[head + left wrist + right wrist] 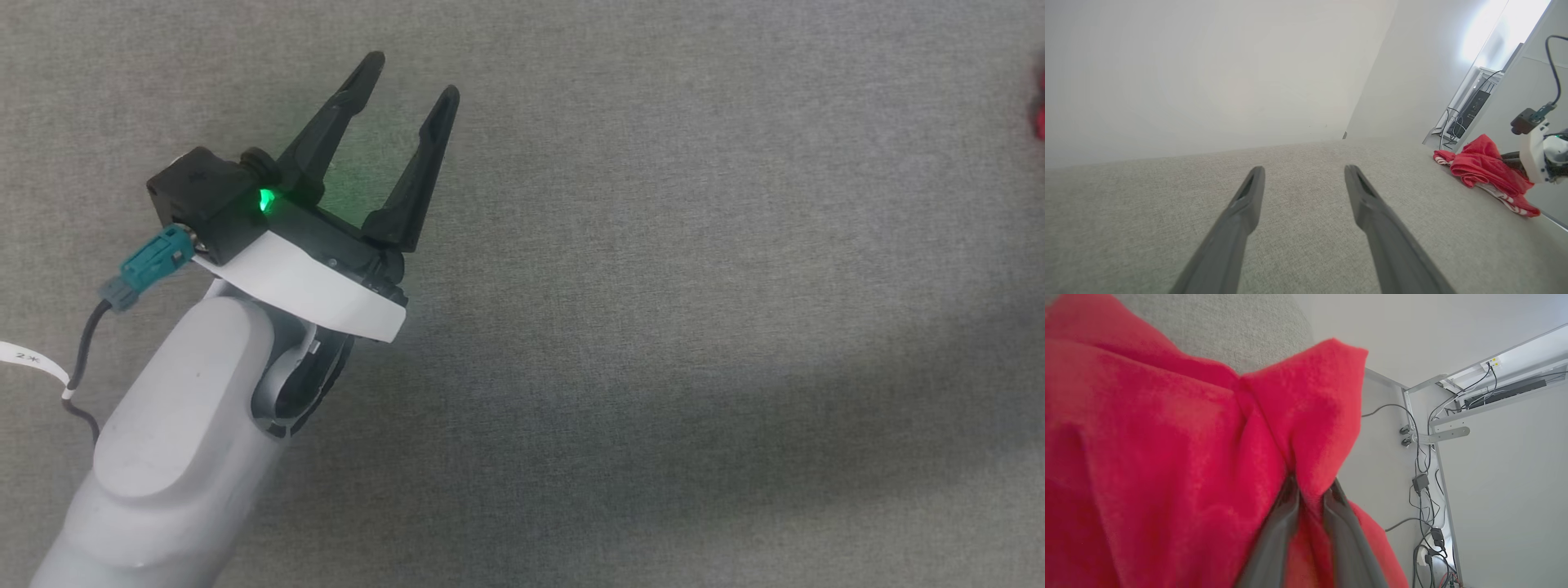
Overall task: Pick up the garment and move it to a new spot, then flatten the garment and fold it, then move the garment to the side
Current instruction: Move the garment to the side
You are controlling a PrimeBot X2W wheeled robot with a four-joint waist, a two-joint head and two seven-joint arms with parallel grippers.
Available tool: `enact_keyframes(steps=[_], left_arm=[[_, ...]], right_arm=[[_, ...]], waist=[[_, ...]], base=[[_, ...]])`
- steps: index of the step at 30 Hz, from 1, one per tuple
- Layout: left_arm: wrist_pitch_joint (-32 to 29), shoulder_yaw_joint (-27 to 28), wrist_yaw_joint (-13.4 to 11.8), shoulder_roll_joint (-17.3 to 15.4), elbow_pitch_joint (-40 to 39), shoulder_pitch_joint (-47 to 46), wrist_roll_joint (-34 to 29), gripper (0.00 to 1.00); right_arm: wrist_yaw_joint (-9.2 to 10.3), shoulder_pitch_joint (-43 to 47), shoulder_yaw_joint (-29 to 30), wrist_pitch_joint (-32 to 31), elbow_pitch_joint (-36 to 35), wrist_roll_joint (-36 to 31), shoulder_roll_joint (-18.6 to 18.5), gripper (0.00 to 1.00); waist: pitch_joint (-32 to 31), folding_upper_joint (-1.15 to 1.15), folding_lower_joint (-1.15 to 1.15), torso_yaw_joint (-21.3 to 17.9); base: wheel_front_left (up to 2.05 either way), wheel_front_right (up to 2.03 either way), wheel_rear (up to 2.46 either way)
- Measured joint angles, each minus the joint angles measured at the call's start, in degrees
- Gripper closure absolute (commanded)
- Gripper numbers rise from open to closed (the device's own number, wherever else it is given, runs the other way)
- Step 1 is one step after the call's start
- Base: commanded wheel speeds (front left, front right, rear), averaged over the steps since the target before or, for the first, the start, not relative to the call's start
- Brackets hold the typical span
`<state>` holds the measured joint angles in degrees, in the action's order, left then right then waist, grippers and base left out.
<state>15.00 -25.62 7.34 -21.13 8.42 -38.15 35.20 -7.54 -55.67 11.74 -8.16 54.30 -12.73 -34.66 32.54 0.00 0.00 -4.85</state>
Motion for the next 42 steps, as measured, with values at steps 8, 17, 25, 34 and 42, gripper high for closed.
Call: enact_keyframes(steps=[8, 17, 25, 34, 42], left_arm=[[0.00, 1.81, 0.00, -0.33, 0.37, 1.09, 1.14, 0.00], [0.00, 6.93, 0.01, -1.01, 1.70, 7.69, 0.63, 0.00], [0.00, 12.06, 0.00, -0.60, 5.05, 16.33, -1.01, 0.00], [0.00, 18.80, 0.00, -0.98, 7.38, 26.60, -0.73, 0.00], [-0.01, 23.38, 0.01, 0.25, 3.33, 36.79, -3.52, 0.00]], right_arm=[[0.00, -2.02, 5.68, 0.56, 1.29, -7.16, 4.11, 0.00], [0.00, -1.71, 6.77, 7.11, 2.23, -6.69, 9.92, 0.00], [0.00, 4.85, 6.58, 14.69, 1.55, -4.78, 15.45, 0.00], [0.00, 14.90, 5.86, 21.07, -1.57, -1.88, 21.01, 0.00], [0.00, 24.76, 2.02, 22.87, -7.98, 3.13, 24.14, 0.00]], waist=[[-2.62, 0.00, 0.00, 0.40], [-8.93, 0.00, 0.00, 0.39], [-16.62, 0.00, 0.00, 1.42], [-25.32, 0.00, 0.00, 3.05], [-31.61, 0.00, 0.00, 4.45]], base=[[0.00, 0.00, 0.00], [0.00, 0.00, 0.00], [0.00, 0.00, 0.00], [0.00, 0.00, 0.00], [0.00, 0.00, 0.00]])
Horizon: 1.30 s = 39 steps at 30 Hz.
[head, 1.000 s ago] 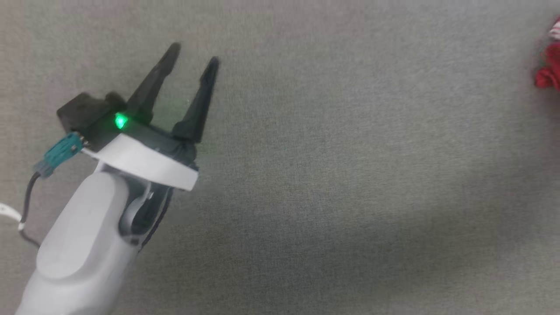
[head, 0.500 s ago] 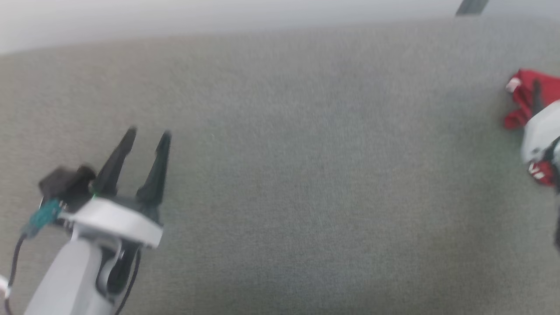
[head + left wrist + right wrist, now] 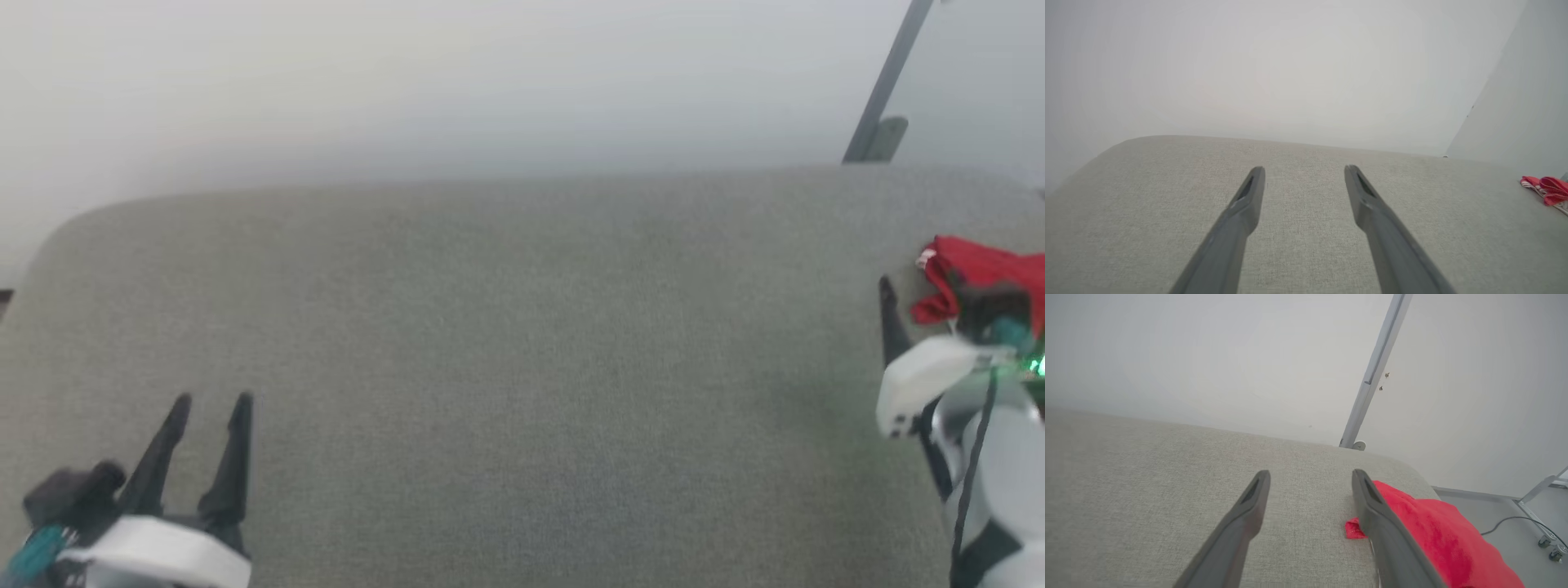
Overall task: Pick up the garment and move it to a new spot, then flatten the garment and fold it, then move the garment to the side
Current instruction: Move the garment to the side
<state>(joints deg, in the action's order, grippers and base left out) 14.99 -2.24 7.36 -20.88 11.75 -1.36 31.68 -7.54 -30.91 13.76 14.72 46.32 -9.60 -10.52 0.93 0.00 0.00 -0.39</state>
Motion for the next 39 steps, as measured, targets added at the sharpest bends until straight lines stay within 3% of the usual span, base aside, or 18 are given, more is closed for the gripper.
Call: enact_keyframes(steps=[8, 17, 39], left_arm=[[0.00, 4.37, 0.00, 1.64, -3.08, 5.52, -2.19, 0.00], [0.00, 5.37, 0.00, 1.99, -5.11, 8.92, -2.67, 0.00], [0.00, 6.02, 0.00, 2.37, -6.22, 11.18, -2.57, 0.00]], right_arm=[[0.00, 10.27, -5.37, 0.23, -11.43, 5.48, 1.22, 0.00], [0.00, 21.25, -6.36, 0.23, -20.36, 9.15, 3.37, 0.00], [0.00, 28.35, -7.92, 0.23, -25.62, 10.35, 6.71, 0.00]], waist=[[-2.54, 0.00, 0.00, 1.27], [-3.81, 0.00, 0.00, 2.69], [-4.29, 0.00, 0.00, 3.08]], base=[[0.00, 0.00, 0.00], [0.00, 0.00, 0.00], [0.00, 0.00, 0.00]])
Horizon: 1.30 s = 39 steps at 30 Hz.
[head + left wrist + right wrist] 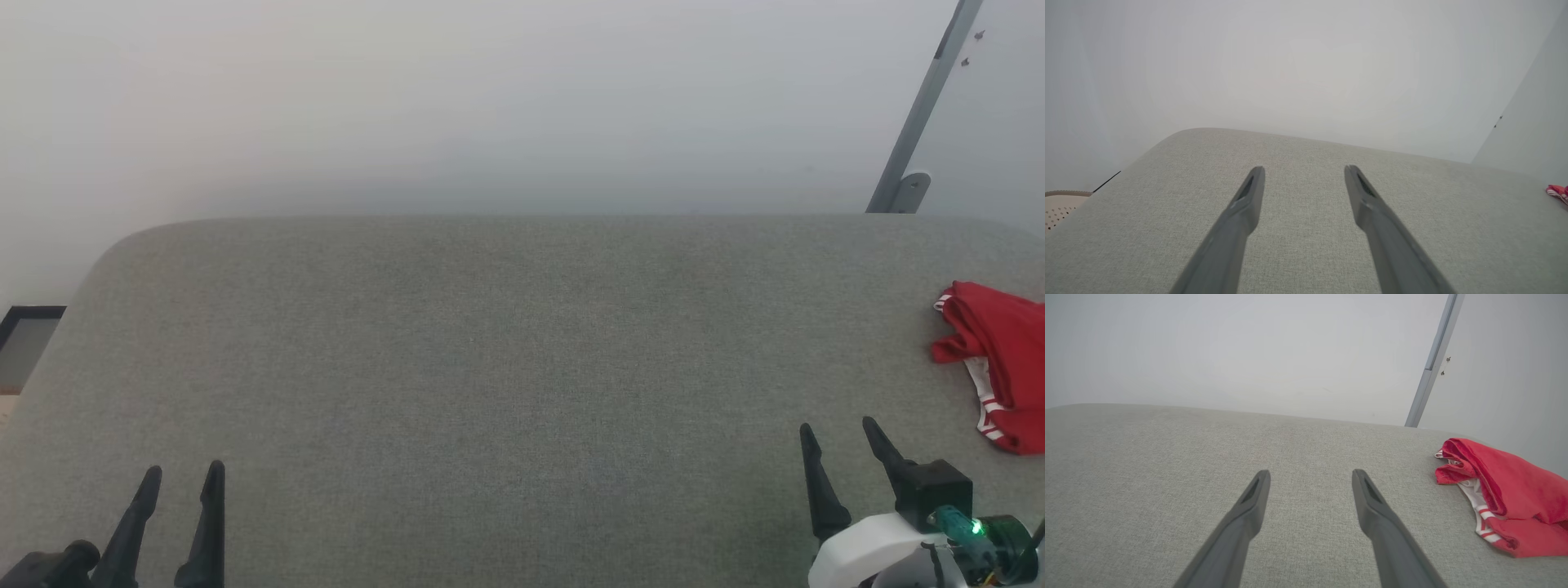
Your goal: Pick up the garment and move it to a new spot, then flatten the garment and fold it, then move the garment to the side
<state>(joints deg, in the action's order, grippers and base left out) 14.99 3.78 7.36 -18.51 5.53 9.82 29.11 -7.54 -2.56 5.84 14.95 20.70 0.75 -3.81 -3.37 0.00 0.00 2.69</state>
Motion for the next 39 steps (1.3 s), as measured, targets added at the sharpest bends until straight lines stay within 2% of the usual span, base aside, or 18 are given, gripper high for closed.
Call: enact_keyframes(steps=[16, 23, 24, 32, 39], left_arm=[[0.00, -0.74, 0.00, -0.19, 0.05, -0.01, 0.99, 0.00], [0.00, -0.71, 0.00, 0.05, -0.03, 0.01, 1.60, 0.00], [0.00, -0.66, -0.01, 0.25, 0.00, 0.03, 1.65, 1.00], [-0.31, -2.03, -0.02, 3.93, 3.99, 0.87, 2.12, 1.00], [-2.15, -1.80, -0.02, 5.00, 4.67, 0.55, 7.38, 1.00]], right_arm=[[0.00, 0.03, -1.40, 0.00, -1.15, -0.41, 0.36, 0.00], [0.00, 0.18, -1.51, 0.00, -5.57, -1.08, 0.52, 0.00], [0.00, 0.35, -1.49, 0.00, -5.78, -1.13, 0.52, 1.00], [-0.01, 3.79, -1.56, -0.53, -1.41, -0.45, 0.64, 1.00], [-0.01, 3.61, -1.09, -2.74, -1.29, 7.86, 0.66, 1.00]], waist=[[-0.22, 0.00, 0.00, 0.16], [-0.37, 0.00, 0.00, 0.36], [-0.37, 0.00, 0.00, 0.39], [-0.35, 0.00, 0.00, 0.37], [-0.13, 0.00, 0.00, 0.20]], base=[[0.00, 0.00, 0.00], [0.00, 0.00, 0.00], [0.00, 0.00, 0.00], [0.00, 0.00, 0.00], [0.00, 0.00, 0.00]])
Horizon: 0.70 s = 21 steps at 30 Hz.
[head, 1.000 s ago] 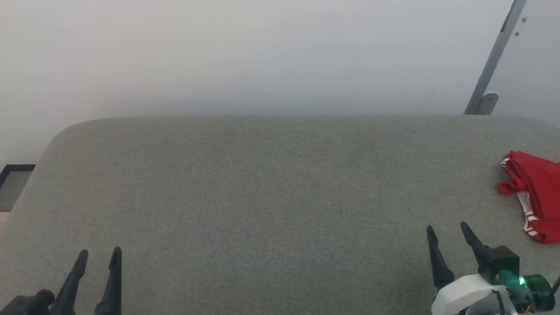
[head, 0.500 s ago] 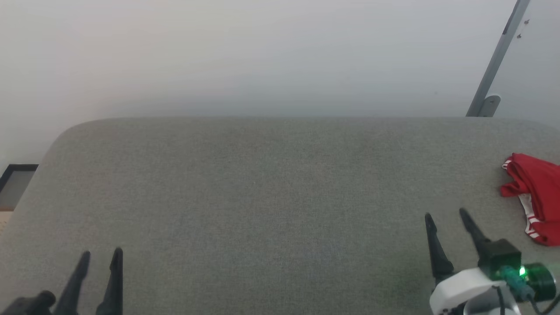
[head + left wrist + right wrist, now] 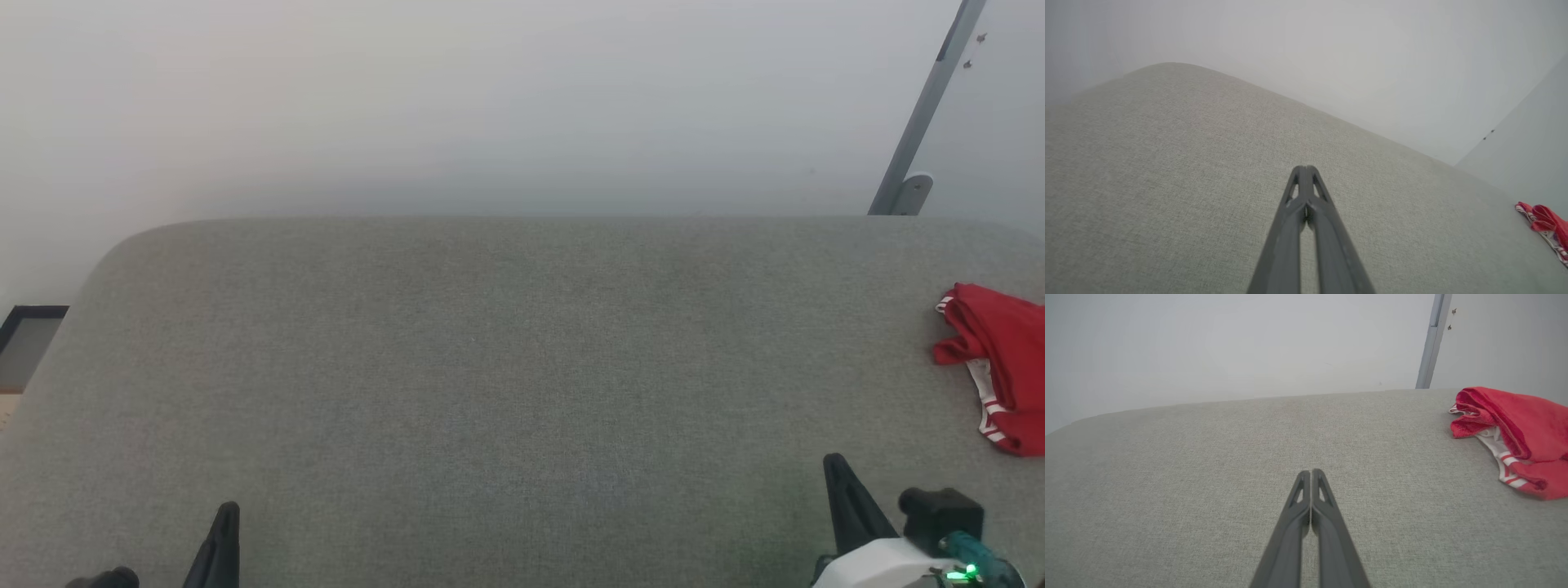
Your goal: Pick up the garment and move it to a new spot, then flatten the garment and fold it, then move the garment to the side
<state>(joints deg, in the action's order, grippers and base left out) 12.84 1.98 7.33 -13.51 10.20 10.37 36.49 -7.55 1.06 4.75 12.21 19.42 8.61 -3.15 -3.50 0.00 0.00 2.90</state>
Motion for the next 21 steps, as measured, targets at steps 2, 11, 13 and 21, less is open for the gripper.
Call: enact_keyframes(steps=[2, 11, 13, 21], left_arm=[[-0.58, 0.08, 0.00, 0.29, 0.13, -0.37, 1.81, 1.00], [-2.79, 0.55, 0.00, 1.57, 0.57, -2.40, 8.38, 1.00], [-3.27, 0.70, 0.00, 1.79, 0.65, -2.76, 9.98, 1.00], [-5.48, 1.16, 0.00, 3.03, 1.11, -4.47, 15.91, 1.00]], right_arm=[[0.01, -0.11, 0.01, -0.49, -0.18, 2.42, 0.00, 1.00], [0.01, -0.56, 0.07, -2.66, -0.92, 12.55, 0.01, 1.00], [0.01, -0.87, 0.10, -3.08, -1.05, 14.68, 0.01, 1.00], [0.01, -1.42, 0.30, -5.14, -1.59, 23.62, 0.03, 1.00]], waist=[[0.06, 0.00, 0.00, -0.05], [0.34, 0.00, 0.00, -0.27], [0.41, 0.00, 0.00, -0.32], [0.69, 0.00, 0.00, -0.54]], base=[[0.00, 0.00, 0.00], [0.00, 0.00, 0.00], [0.00, 0.00, 0.00], [0.00, 0.00, 0.00]])
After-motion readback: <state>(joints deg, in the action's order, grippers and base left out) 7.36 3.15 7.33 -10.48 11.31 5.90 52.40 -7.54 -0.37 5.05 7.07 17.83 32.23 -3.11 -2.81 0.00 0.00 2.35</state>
